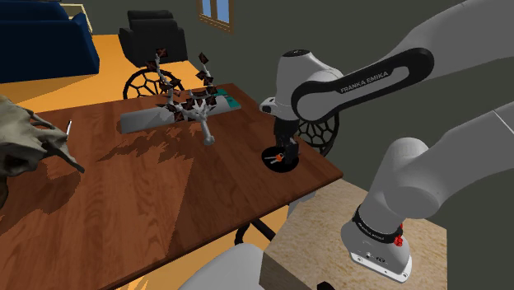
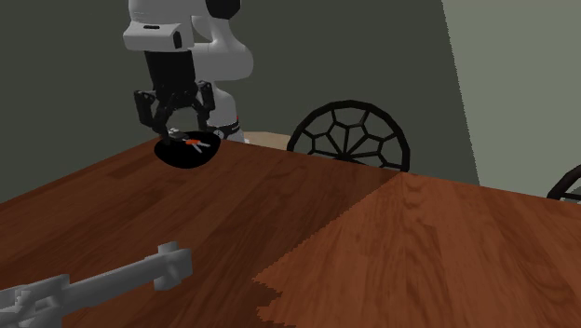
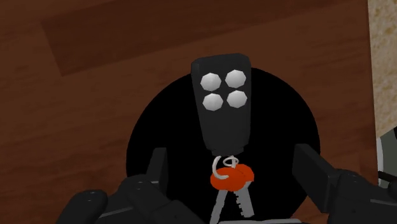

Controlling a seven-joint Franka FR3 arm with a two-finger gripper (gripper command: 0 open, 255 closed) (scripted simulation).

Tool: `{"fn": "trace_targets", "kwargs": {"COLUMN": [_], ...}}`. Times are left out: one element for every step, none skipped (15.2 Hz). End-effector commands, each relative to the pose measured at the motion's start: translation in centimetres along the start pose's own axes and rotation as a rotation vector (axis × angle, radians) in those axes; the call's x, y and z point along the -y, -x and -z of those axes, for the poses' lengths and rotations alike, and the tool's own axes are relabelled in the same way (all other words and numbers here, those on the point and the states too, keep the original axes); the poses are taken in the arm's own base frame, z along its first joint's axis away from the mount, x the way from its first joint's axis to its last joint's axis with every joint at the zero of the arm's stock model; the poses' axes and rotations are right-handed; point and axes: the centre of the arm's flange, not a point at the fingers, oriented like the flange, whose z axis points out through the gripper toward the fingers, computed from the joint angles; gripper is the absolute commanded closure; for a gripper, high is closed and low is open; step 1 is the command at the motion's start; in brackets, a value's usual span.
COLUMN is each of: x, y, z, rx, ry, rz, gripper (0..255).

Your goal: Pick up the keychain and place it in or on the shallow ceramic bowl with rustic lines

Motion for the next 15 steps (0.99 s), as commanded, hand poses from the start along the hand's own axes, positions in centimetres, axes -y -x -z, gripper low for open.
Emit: {"fn": "trace_targets", "kwargs": {"x": [0.0,0.0,0.0,0.0,0.0,0.0,0.0,0.0,0.0,0.0,0.0,0.0,0.0,0.0,0.0], "y": [0.0,0.0,0.0,0.0,0.0,0.0,0.0,0.0,0.0,0.0,0.0,0.0,0.0,0.0,0.0], "z": [0.0,0.0,0.0,1.3,2.6,4.0,5.0,5.0,5.0,5.0,5.0,5.0,5.0,5.0,5.0], "rx": [0.0,0.0,0.0,0.0,0.0,0.0,0.0,0.0,0.0,0.0,0.0,0.0,0.0,0.0,0.0], "ry": [0.0,0.0,0.0,0.0,0.0,0.0,0.0,0.0,0.0,0.0,0.0,0.0,0.0,0.0,0.0], "rz": [0.0,0.0,0.0,0.0,0.0,0.0,0.0,0.0,0.0,0.0,0.0,0.0,0.0,0.0,0.0], "gripper": [0,0,0,0,0,0,0,0,0,0,0,0,0,0,0]}}
